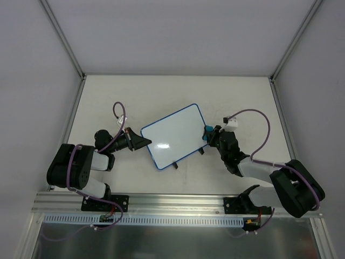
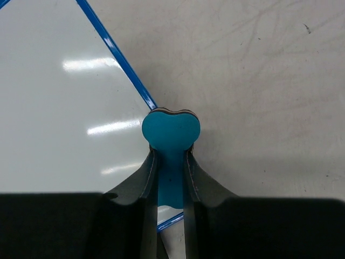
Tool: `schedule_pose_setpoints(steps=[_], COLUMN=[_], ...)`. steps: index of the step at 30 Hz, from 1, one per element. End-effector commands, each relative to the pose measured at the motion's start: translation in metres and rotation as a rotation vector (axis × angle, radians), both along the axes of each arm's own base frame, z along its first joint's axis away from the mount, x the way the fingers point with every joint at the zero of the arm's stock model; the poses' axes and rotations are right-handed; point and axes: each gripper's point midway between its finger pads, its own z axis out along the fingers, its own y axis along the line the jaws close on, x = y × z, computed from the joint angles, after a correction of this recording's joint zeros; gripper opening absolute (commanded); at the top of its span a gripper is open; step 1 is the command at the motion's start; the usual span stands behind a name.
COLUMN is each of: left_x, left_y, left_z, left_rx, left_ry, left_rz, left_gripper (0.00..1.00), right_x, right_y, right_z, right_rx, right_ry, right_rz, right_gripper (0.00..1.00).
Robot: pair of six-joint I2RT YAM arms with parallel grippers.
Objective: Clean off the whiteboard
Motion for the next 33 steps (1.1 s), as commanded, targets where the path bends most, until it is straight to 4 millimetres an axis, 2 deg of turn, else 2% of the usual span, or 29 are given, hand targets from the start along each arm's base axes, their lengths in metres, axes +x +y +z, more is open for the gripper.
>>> schedule_pose_setpoints(steps=[1, 3, 7, 10, 15, 18, 22, 28, 33], left_x=[-0.004, -0.004, -0.004, -0.004, -0.004, -0.004, -0.004, -0.005, -0.004], left_y=[-0.004, -0.004, -0.004, -0.004, -0.004, -0.004, -0.004, -0.003, -0.004], left_z=[0.047, 0.047, 0.047, 0.047, 0.047, 0.047, 0.047, 0.048, 0.047], left_rx=[-0.005, -0.006, -0.006, -0.006, -0.006, -0.006, -0.006, -0.007, -0.006], left_ry=[-0.383, -0.382, -0.379, -0.38, -0.38, -0.38, -0.38, -0.383, -0.38], left_rz=[-0.05, -0.05, -0.05, -0.05, -0.05, -0.052, -0.05, -0.05, -0.05], left_gripper=[0.0, 0.0, 0.0, 0.0, 0.0, 0.0, 0.0, 0.0, 0.0], right_x=[-0.015, -0.014, -0.025, -0.034, -0.055, -0.073, -0.1, -0.13, -0.148], right_y=[0.009, 0.022, 0.054, 0.077, 0.109, 0.132, 0.162, 0.189, 0.2], right_z=[-0.022, -0.011, 0.001, 0.004, -0.002, -0.01, -0.009, -0.01, -0.001], right_rx=[-0.132, -0.193, -0.272, -0.316, -0.373, -0.41, -0.473, -0.524, -0.533], right_ry=[0.088, 0.044, -0.019, -0.048, -0.082, -0.116, -0.17, -0.207, -0.227], right_rz=[0.094, 0.143, 0.251, 0.335, 0.468, 0.585, 0.727, 0.883, 0.951], right_gripper=[0.0, 0.0, 0.0, 0.0, 0.0, 0.0, 0.0, 0.0, 0.0])
